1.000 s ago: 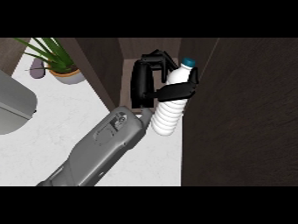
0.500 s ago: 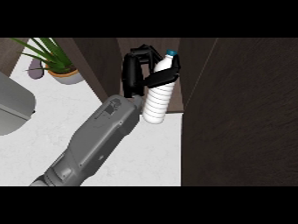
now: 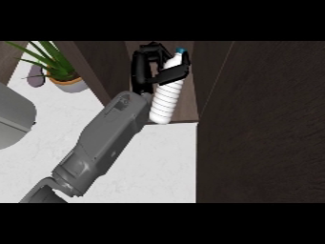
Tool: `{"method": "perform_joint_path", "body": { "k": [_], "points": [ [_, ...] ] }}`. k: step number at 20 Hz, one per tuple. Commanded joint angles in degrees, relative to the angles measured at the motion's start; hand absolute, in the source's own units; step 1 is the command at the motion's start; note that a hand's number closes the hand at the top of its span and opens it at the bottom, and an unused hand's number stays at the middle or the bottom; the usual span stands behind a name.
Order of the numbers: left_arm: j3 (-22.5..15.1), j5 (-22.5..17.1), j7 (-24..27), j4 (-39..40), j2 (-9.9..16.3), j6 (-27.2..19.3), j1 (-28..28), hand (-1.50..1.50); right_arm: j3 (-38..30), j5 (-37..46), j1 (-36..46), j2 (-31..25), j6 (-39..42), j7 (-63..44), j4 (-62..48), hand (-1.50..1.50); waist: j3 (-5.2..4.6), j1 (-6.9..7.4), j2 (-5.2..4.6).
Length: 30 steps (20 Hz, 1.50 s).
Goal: Pick up the bottled water, place it into the cabinet and close the cabinet
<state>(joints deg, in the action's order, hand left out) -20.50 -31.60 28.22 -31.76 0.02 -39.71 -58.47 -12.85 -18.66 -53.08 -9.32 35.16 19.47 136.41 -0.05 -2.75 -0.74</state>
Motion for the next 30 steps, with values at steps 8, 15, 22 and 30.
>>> {"method": "perform_joint_path", "body": {
  "k": [8,15,22,30],
  "points": [
    [0.87,4.31,1.42,16.18,0.0,1.6,-7.53,-1.5,-2.6,-7.74,-1.95,-1.04,1.41,-1.45,5.16,-1.5,-0.01,-0.43,-0.2],
    [5.56,2.33,2.11,18.66,1.17,6.87,-11.75,-1.5,-2.46,-6.11,-1.27,-0.18,1.48,-1.35,5.38,-1.5,-0.03,-0.38,-0.23],
    [7.92,-0.94,7.19,11.26,0.0,13.41,-10.02,-1.5,-3.11,-6.85,-0.43,-1.19,1.39,-2.36,5.54,-1.5,-0.05,0.67,0.32],
    [-0.71,-4.74,1.01,-3.62,-0.02,13.59,-2.05,-1.5,-0.44,-5.77,3.76,-0.59,-1.68,-6.35,5.06,-1.5,0.01,2.38,1.12]
  ]
}}
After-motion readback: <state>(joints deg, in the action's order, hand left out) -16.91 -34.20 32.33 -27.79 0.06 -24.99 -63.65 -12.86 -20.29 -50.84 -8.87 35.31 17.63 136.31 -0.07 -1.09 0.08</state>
